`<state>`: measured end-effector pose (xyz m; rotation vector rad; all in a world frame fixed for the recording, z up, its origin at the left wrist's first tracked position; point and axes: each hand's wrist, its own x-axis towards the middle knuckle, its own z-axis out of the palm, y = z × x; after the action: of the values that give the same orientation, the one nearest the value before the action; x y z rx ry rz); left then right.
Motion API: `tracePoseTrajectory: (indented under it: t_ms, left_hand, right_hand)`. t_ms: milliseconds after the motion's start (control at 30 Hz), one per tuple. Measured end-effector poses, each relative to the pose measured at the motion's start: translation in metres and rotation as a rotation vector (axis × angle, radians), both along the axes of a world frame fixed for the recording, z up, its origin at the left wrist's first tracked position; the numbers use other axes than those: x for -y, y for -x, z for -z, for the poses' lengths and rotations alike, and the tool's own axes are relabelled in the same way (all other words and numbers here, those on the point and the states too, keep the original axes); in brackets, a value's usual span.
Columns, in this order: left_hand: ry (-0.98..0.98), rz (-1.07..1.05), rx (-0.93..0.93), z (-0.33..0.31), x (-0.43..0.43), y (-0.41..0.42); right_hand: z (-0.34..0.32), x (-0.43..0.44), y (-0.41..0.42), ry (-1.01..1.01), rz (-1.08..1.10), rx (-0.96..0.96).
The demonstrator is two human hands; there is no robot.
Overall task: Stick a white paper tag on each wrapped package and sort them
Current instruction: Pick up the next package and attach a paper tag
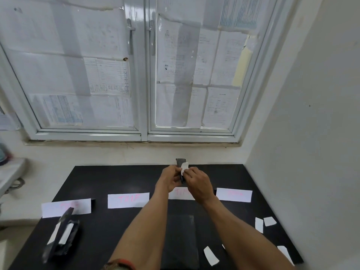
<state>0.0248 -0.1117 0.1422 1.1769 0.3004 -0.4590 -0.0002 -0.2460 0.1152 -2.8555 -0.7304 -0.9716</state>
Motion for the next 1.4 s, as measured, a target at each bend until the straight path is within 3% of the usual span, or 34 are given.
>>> tracePoseTrajectory:
  t_ms: [867,1400]
  left_hand:
    - [-0.031,0.012,0.055,-0.003,0.004,-0.002]
    - [0.008,-0.123,0.077,-0.005,-0.001,-0.016]
  right_hand:
    - [-0.005,0.010,0.005,0.122,-0.061,0.005]
    - [0.007,0.023,0.015,0.110,-0.112,-0.176]
